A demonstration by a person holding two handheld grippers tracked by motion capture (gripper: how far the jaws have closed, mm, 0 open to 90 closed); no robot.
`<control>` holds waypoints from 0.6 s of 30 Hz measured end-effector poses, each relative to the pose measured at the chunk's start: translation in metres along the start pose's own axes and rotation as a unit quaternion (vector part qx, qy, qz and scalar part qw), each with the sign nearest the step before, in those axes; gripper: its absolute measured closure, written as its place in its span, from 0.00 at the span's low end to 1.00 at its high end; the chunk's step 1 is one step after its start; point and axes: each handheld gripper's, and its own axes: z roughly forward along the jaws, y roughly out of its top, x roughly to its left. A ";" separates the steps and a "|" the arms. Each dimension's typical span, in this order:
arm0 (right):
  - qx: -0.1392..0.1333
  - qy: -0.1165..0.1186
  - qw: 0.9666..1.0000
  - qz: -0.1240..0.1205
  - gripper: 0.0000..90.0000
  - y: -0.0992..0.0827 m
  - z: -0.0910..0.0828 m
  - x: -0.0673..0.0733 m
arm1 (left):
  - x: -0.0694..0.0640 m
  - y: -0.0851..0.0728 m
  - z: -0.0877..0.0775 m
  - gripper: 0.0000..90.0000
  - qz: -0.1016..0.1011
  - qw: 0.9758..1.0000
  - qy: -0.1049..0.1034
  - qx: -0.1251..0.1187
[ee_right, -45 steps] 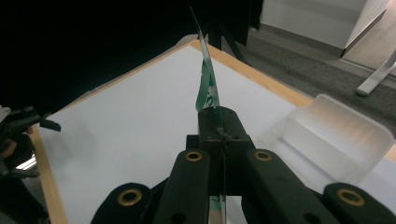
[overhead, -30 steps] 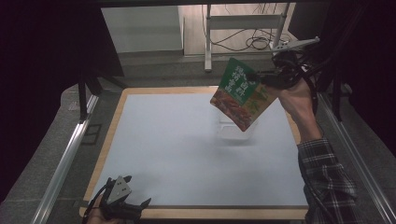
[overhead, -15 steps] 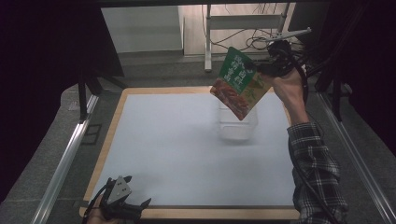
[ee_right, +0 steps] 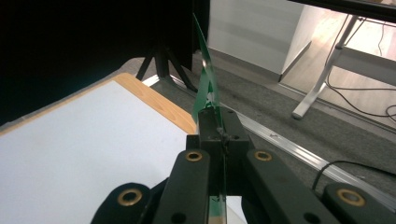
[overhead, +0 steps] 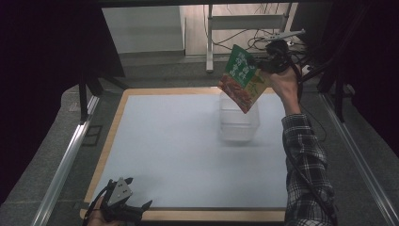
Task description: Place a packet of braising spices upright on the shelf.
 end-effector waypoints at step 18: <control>-0.020 -0.012 1.000 -0.015 0.99 -0.006 0.005 -0.012 | -0.001 0.000 0.000 0.01 0.003 1.000 0.002 0.002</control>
